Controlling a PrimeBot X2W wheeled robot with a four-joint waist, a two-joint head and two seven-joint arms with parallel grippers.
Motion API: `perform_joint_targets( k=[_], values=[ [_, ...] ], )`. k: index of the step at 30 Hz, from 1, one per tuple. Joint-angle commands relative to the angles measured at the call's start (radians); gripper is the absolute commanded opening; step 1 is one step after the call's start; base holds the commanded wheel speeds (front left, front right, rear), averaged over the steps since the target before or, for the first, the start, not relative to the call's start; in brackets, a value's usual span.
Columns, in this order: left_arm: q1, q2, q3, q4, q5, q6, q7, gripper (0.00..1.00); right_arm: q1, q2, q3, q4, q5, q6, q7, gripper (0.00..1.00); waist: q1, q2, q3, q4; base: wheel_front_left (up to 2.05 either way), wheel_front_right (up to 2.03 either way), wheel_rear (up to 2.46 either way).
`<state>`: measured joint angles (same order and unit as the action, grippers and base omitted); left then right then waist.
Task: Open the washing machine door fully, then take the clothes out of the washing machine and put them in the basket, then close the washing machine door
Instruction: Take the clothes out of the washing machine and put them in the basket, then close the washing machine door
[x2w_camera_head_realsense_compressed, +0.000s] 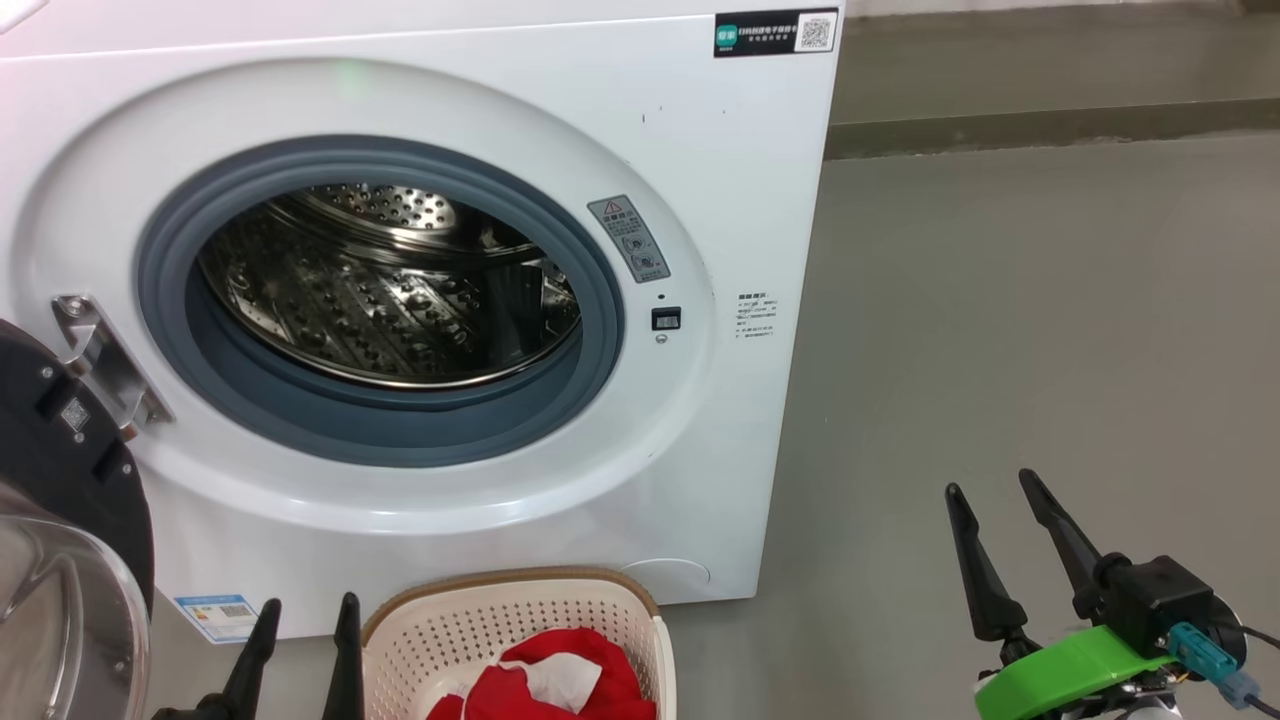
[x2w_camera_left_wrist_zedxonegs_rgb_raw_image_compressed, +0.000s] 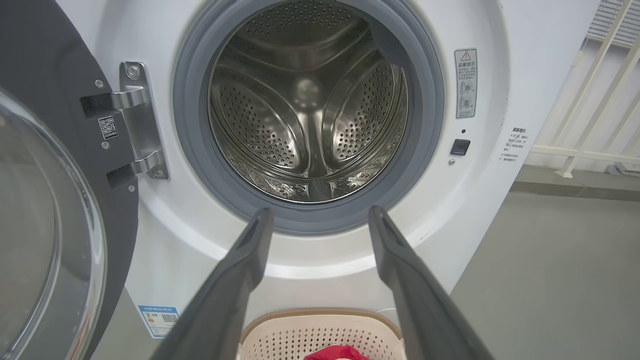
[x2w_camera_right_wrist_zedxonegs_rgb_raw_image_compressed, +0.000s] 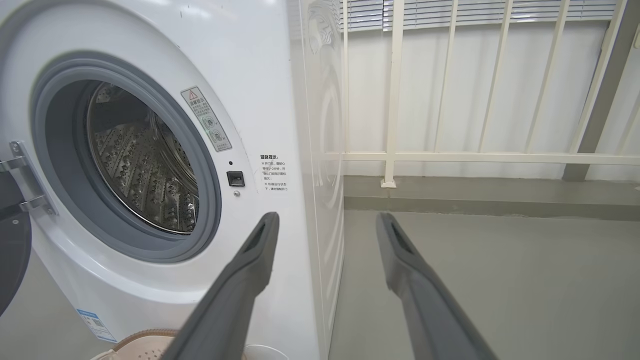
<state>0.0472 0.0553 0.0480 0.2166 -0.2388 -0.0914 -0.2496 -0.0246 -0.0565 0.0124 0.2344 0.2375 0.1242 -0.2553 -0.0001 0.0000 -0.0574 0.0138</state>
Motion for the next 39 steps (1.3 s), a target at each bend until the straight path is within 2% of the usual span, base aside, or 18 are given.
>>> perform_joint_targets(
  k=[1,19,25,39],
  values=[
    [-0.01,0.009,0.038,-0.029,-0.004,0.002,-0.012,1.0,-0.013,-0.005,0.017,-0.028,-0.005,0.007,-0.006,1.0,0.0001,0.0,-0.004,0.001,0.0,0.0,0.0],
    [-0.021,0.001,0.044,-0.014,-0.004,-0.002,-0.012,1.0,0.004,-0.001,-0.001,-0.032,-0.01,0.007,-0.006,1.0,0.0001,0.0,-0.011,0.005,0.0,0.0,0.0],
    [-0.015,-0.002,0.058,-0.023,-0.047,0.007,-0.012,1.0,0.003,0.0,-0.001,-0.026,-0.01,0.007,-0.006,1.0,0.0001,0.0,-0.014,0.003,0.0,0.0,0.0],
    [-0.007,0.0,0.048,-0.026,-0.043,0.015,-0.011,1.0,0.0,-0.003,0.005,-0.013,-0.009,0.007,-0.006,1.0,0.0001,0.0,-0.022,0.002,-0.08,0.08,0.0]
  ],
)
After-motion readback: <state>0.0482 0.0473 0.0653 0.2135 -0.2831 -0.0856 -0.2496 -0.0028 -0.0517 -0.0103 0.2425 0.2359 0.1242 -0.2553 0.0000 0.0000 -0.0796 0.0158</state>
